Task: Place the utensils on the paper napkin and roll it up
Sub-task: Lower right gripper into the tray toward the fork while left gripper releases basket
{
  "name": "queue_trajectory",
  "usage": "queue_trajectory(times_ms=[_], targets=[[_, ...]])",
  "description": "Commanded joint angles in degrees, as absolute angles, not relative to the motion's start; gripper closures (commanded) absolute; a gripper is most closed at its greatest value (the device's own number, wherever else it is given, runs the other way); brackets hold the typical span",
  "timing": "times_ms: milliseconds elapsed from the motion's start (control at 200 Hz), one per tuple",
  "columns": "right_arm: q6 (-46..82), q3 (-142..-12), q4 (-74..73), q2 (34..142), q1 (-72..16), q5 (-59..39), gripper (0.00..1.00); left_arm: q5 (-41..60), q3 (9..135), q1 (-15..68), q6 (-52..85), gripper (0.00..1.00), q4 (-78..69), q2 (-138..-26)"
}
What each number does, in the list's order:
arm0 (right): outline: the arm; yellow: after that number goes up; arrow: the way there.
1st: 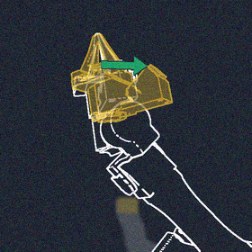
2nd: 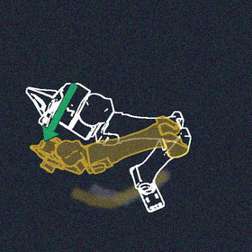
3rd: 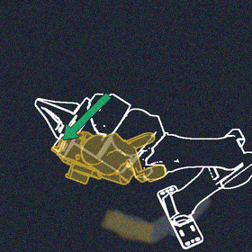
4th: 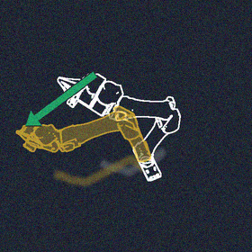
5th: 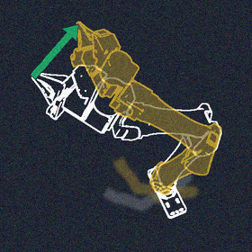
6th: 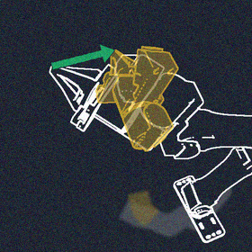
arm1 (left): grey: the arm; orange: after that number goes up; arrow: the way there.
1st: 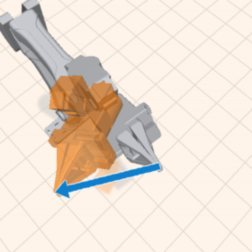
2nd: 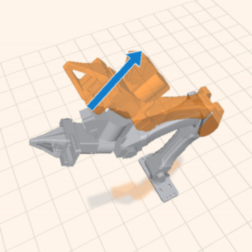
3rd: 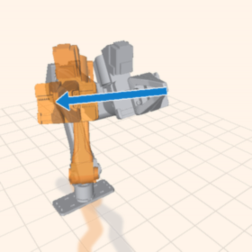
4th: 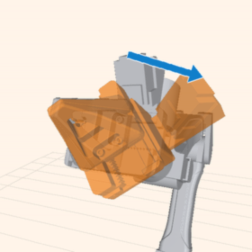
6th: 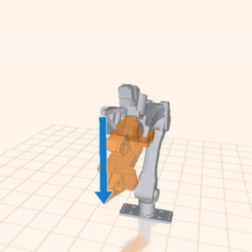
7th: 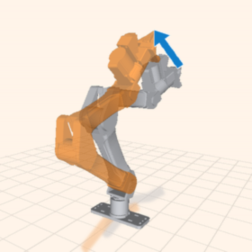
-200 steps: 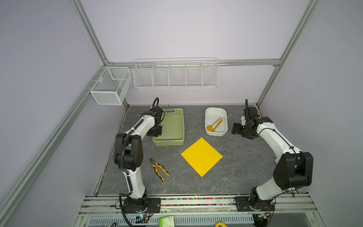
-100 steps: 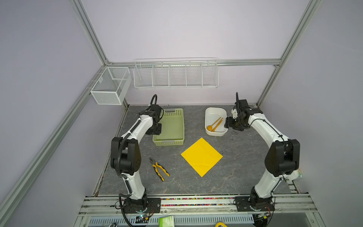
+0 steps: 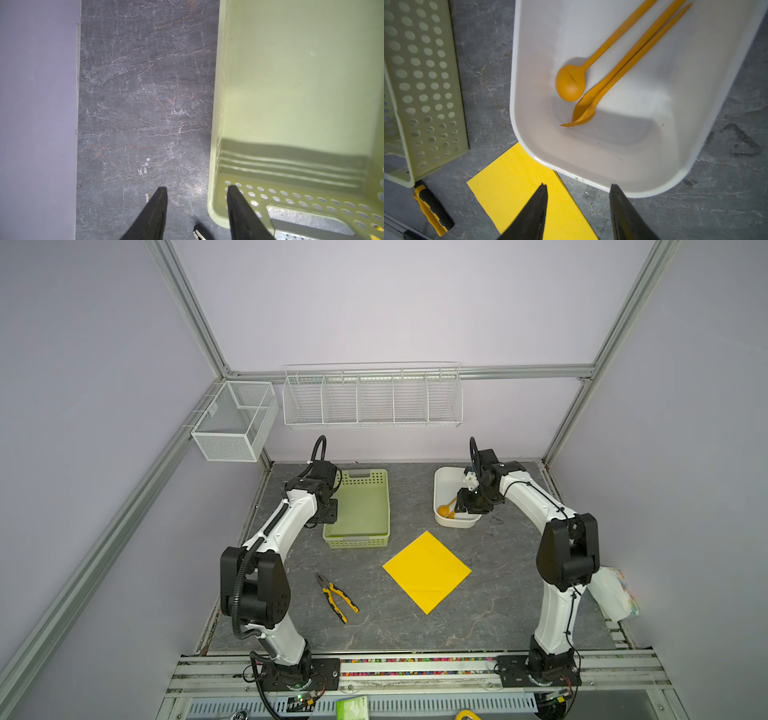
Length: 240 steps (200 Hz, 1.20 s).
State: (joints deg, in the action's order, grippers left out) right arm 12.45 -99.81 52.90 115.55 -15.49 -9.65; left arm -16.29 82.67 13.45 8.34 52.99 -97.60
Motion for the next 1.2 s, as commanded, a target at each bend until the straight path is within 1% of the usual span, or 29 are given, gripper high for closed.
queue_trajectory(times_ms=[0,70,150,305,410,510,660,705,790,875,1045,1195], targets=[[11.1,-100.5,55.3,117.4,-15.4,-11.8,0.59,-18.1,81.7,13.2,8.2,0.52,50.7,-95.8],[10.8,-100.5,57.2,118.3,-15.5,-11.8,0.67,-18.6,82.0,13.2,8.0,0.52,50.4,-95.6],[10.0,-99.6,58.3,118.2,-15.5,-12.2,0.7,-18.2,82.5,13.2,8.3,0.52,50.5,-95.6],[8.8,-96.4,59.8,116.3,-15.7,-12.8,0.7,-15.2,82.5,13.2,9.7,0.52,49.9,-94.3],[8.3,-95.5,60.3,114.9,-15.7,-12.7,0.7,-15.1,82.9,13.2,10.6,0.51,49.6,-93.8],[7.7,-96.6,61.7,114.4,-15.6,-10.4,0.7,-15.4,84.6,13.2,11.8,0.51,49.0,-94.9],[7.6,-101.3,65.8,115.0,-15.1,-10.6,0.69,-17.4,90.0,13.2,14.2,0.51,51.6,-98.7],[9.2,-102.6,66.2,114.9,-14.8,-11.3,0.66,-18.4,91.7,13.2,15.5,0.51,53.4,-99.3],[13.7,-104.5,66.2,115.1,-14.6,-12.5,0.66,-18.1,94.4,13.2,19.1,0.51,56.5,-99.3],[19.3,-104.1,64.6,114.9,-14.6,-12.8,0.66,-15.4,95.4,13.2,24.2,0.51,58.4,-98.7],[28.0,-105.8,61.1,116.6,-14.6,-12.2,0.65,-11.7,89.5,12.8,35.3,0.51,56.3,-94.2],[33.1,-111.8,59.0,119.8,-15.2,-10.5,0.64,-13.7,85.1,12.8,37.5,0.51,53.7,-89.9]])
